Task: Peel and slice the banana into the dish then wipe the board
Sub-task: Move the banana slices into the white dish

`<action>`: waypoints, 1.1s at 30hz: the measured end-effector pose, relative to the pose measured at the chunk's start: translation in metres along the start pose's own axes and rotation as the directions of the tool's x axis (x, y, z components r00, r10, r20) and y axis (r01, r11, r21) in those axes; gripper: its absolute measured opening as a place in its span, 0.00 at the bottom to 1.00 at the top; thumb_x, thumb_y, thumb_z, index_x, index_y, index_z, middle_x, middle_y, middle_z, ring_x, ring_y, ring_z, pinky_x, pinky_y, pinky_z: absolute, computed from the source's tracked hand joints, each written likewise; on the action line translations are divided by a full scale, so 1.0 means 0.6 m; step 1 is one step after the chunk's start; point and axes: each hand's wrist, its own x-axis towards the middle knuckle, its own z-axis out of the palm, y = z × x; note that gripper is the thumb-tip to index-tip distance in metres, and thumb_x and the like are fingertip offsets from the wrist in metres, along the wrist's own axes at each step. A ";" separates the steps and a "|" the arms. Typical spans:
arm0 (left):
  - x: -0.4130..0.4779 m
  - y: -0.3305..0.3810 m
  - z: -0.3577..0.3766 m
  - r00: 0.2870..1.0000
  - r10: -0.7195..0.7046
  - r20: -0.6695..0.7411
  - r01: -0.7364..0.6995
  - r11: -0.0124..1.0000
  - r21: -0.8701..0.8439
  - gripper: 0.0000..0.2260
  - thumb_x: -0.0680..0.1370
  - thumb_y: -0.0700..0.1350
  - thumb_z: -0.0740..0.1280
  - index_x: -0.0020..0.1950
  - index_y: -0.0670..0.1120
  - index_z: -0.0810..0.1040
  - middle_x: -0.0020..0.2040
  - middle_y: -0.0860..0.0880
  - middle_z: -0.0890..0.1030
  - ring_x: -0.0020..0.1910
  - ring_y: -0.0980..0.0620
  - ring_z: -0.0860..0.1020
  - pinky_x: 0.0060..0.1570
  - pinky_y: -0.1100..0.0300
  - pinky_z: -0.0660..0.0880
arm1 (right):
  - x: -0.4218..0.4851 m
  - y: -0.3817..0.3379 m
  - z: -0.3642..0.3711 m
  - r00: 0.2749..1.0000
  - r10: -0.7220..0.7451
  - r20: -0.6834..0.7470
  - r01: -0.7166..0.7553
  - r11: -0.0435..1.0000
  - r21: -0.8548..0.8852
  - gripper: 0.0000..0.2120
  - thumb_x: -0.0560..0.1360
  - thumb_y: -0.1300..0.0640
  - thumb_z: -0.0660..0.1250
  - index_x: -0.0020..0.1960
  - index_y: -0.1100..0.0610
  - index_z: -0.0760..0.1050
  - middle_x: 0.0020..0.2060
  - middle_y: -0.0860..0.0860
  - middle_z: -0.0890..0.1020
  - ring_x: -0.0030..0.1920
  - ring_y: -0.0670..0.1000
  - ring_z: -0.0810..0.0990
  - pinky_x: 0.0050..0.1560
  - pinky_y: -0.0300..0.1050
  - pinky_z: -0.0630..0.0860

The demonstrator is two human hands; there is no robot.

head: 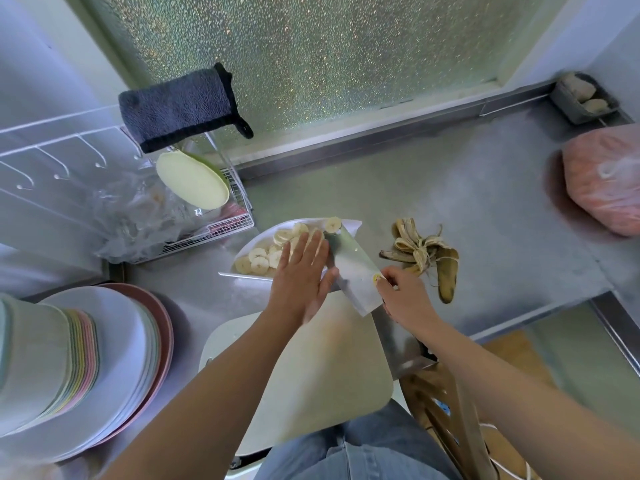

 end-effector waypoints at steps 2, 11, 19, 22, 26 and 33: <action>0.004 0.010 -0.002 0.999 0.029 0.017 -0.029 1.000 0.011 0.37 0.75 0.62 0.29 0.79 0.47 0.47 0.80 0.50 0.44 0.78 0.49 0.40 0.75 0.51 0.36 | 0.002 -0.006 0.006 1.000 -0.015 0.009 0.015 1.000 -0.003 0.09 0.79 0.55 0.59 0.44 0.57 0.74 0.33 0.52 0.77 0.33 0.52 0.74 0.35 0.45 0.70; 0.007 -0.020 -0.006 0.996 -0.091 -0.006 0.091 0.995 0.032 0.41 0.72 0.63 0.23 0.79 0.46 0.47 0.80 0.48 0.45 0.78 0.48 0.40 0.76 0.48 0.39 | -0.001 -0.009 -0.007 1.000 -0.022 0.021 0.022 1.000 -0.001 0.09 0.79 0.58 0.59 0.40 0.54 0.72 0.29 0.48 0.73 0.31 0.49 0.72 0.34 0.41 0.67; 0.010 -0.034 0.002 0.992 -0.117 0.038 0.116 0.993 0.024 0.44 0.69 0.64 0.19 0.79 0.46 0.44 0.80 0.50 0.44 0.78 0.48 0.38 0.76 0.48 0.38 | 0.003 -0.009 -0.012 1.000 -0.017 0.000 0.017 1.000 0.015 0.12 0.78 0.57 0.60 0.36 0.53 0.70 0.29 0.49 0.73 0.31 0.50 0.71 0.34 0.44 0.67; 0.011 -0.031 -0.006 0.996 -0.091 0.015 0.091 0.996 0.011 0.43 0.70 0.64 0.21 0.79 0.46 0.45 0.80 0.48 0.45 0.78 0.48 0.39 0.76 0.49 0.38 | 0.006 -0.009 -0.013 0.999 0.007 0.034 -0.006 1.000 -0.025 0.09 0.78 0.58 0.60 0.39 0.56 0.73 0.30 0.50 0.75 0.32 0.50 0.72 0.35 0.44 0.67; 0.021 -0.007 -0.020 1.000 -0.008 0.008 0.008 0.999 -0.054 0.36 0.74 0.61 0.30 0.79 0.47 0.47 0.80 0.50 0.46 0.78 0.49 0.39 0.75 0.50 0.37 | 0.009 -0.015 -0.010 0.998 0.021 0.058 -0.019 0.999 -0.049 0.10 0.77 0.58 0.60 0.41 0.63 0.73 0.31 0.53 0.75 0.32 0.51 0.71 0.35 0.45 0.67; 0.034 -0.022 -0.013 0.998 0.025 0.057 -0.030 0.996 0.084 0.37 0.74 0.62 0.27 0.79 0.48 0.46 0.80 0.52 0.46 0.78 0.49 0.38 0.76 0.48 0.38 | 0.003 -0.021 -0.029 0.997 0.014 0.072 -0.010 0.998 -0.055 0.13 0.77 0.58 0.60 0.34 0.56 0.67 0.28 0.51 0.71 0.28 0.49 0.67 0.35 0.45 0.66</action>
